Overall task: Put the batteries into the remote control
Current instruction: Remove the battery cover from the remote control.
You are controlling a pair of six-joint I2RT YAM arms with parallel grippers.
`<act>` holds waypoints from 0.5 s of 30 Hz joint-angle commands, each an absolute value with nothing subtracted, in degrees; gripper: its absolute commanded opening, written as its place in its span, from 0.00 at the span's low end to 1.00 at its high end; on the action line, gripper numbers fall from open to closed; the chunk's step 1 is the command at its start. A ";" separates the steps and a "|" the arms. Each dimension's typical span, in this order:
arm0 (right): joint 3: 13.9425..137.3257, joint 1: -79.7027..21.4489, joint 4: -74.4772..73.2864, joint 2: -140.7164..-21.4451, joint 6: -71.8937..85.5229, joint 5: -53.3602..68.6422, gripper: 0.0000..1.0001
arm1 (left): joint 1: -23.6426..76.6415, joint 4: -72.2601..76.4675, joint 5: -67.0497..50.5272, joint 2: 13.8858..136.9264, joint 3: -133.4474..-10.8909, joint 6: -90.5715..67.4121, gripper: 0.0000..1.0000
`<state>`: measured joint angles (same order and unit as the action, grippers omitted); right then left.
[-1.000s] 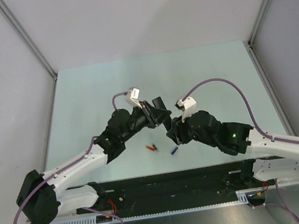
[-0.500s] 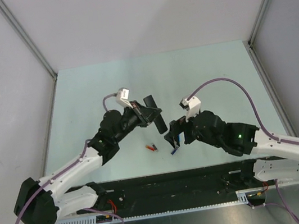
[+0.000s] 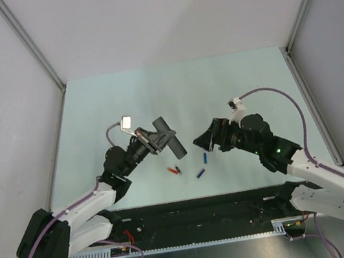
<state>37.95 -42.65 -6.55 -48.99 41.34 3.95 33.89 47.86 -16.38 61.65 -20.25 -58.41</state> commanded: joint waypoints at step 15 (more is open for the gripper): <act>36.03 -44.83 28.91 -64.24 59.50 21.53 0.93 | 45.53 54.58 10.89 52.47 -17.31 -45.00 0.00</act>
